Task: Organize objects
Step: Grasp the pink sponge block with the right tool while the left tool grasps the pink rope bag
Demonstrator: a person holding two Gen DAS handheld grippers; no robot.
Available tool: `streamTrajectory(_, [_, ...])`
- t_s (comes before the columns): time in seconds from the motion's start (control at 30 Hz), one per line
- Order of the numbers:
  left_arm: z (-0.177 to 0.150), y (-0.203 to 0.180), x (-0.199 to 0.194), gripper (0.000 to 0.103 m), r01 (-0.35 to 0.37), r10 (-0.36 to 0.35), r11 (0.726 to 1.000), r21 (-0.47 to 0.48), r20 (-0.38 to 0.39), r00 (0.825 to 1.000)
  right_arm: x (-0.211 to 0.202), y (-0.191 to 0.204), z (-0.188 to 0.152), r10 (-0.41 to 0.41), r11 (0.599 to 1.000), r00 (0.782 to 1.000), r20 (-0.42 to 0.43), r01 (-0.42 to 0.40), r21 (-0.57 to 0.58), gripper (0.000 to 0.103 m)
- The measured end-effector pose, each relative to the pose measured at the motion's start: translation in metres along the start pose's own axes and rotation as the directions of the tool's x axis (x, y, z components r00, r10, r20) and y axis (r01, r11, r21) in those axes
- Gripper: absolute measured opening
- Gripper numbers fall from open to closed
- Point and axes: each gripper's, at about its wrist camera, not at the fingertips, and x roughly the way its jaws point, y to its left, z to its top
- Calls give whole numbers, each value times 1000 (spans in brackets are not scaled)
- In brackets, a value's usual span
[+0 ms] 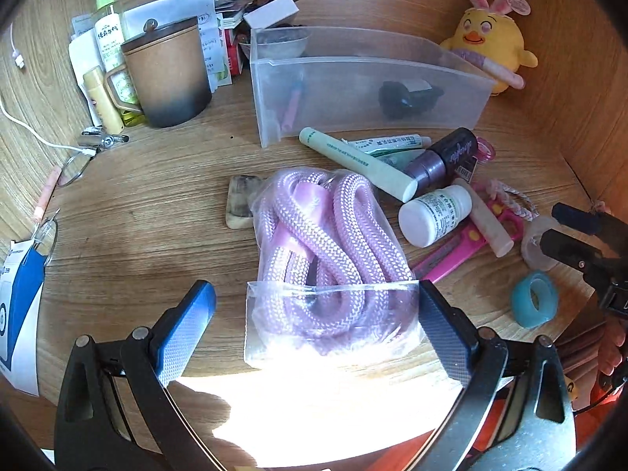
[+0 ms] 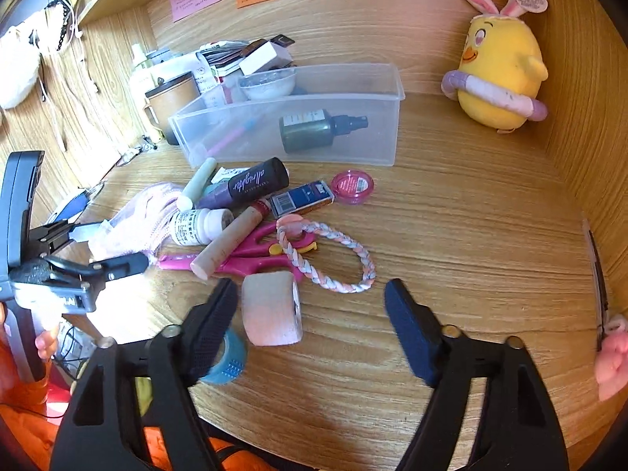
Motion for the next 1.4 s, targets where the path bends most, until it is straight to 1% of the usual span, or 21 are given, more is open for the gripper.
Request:
streamTrajectory(0.03, [2,0,-1,101,4,-4,1000,-2,4,1000,0,-1,0,4,1000,1000,-1,-4,2,60])
streamTrajectory(0.07, [5,-1,0,101,3,-3,1000,-3,8,1000,0,-1,-1,7,1000,1000,-2,-7,5,58])
streamTrajectory(0.13, [11,-3,3,101,-6,6,1000,0,12,1000,1,-2,-2,18,1000,1000,-6,-18,9,48])
streamTrajectory(0.27, [19,-6,19,101,-33,33,999,10,-10,999,1,-4,-2,48,999,999,0,-48,21,39])
streamTrajectory(0.33, [18,-6,26,101,-30,30,1000,1,-15,999,0,-3,-2,52,998,999,10,-52,19,32])
streamTrajectory(0.37, [18,-5,27,97,-25,25,1000,-5,-18,1000,-1,-3,-2,55,998,998,13,-55,17,29])
streamTrajectory(0.4, [18,-4,28,94,-24,24,1000,-7,-15,1000,-2,-3,-1,60,998,998,17,-60,14,24])
streamTrajectory(0.43, [18,-5,27,91,-20,20,1000,-3,-6,1000,-2,-2,0,61,998,998,19,-61,13,23])
streamTrajectory(0.5, [17,-7,25,75,-9,9,1000,16,15,1000,-3,-1,1,50,999,998,25,-50,5,23])
streamTrajectory(0.6, [16,-9,21,68,-14,13,1000,27,29,999,-3,-1,4,57,998,998,31,-58,8,23])
streamTrajectory(0.73, [16,-5,19,65,-2,2,1000,12,37,999,-11,-3,9,52,998,997,64,-53,19,23])
streamTrajectory(0.93, [21,4,12,64,18,-16,999,-36,48,999,-20,-1,29,51,998,990,132,-56,32,23])
streamTrajectory(1.1, [27,9,-3,62,26,-21,998,-60,93,995,-24,5,51,56,998,980,190,-61,20,23])
streamTrajectory(1.13, [30,10,-8,59,29,-23,998,-62,108,994,-24,5,54,55,998,979,195,-60,19,23])
streamTrajectory(1.17, [32,10,-10,25,33,-26,998,-58,116,993,-24,6,58,54,998,978,201,-59,17,23])
streamTrajectory(1.2, [36,10,-11,0,21,-15,998,-54,110,994,-25,6,61,54,998,977,208,-59,15,23])
streamTrajectory(1.3, [44,21,-17,0,81,-72,994,-70,121,990,-25,5,73,53,998,973,225,-57,12,23])
streamTrajectory(1.37, [46,24,-18,2,86,-78,994,-69,118,990,-24,5,78,50,999,972,231,-54,10,23])
streamTrajectory(1.4, [46,25,-19,6,83,-75,994,-72,118,990,-24,6,80,48,999,971,232,-51,6,23])
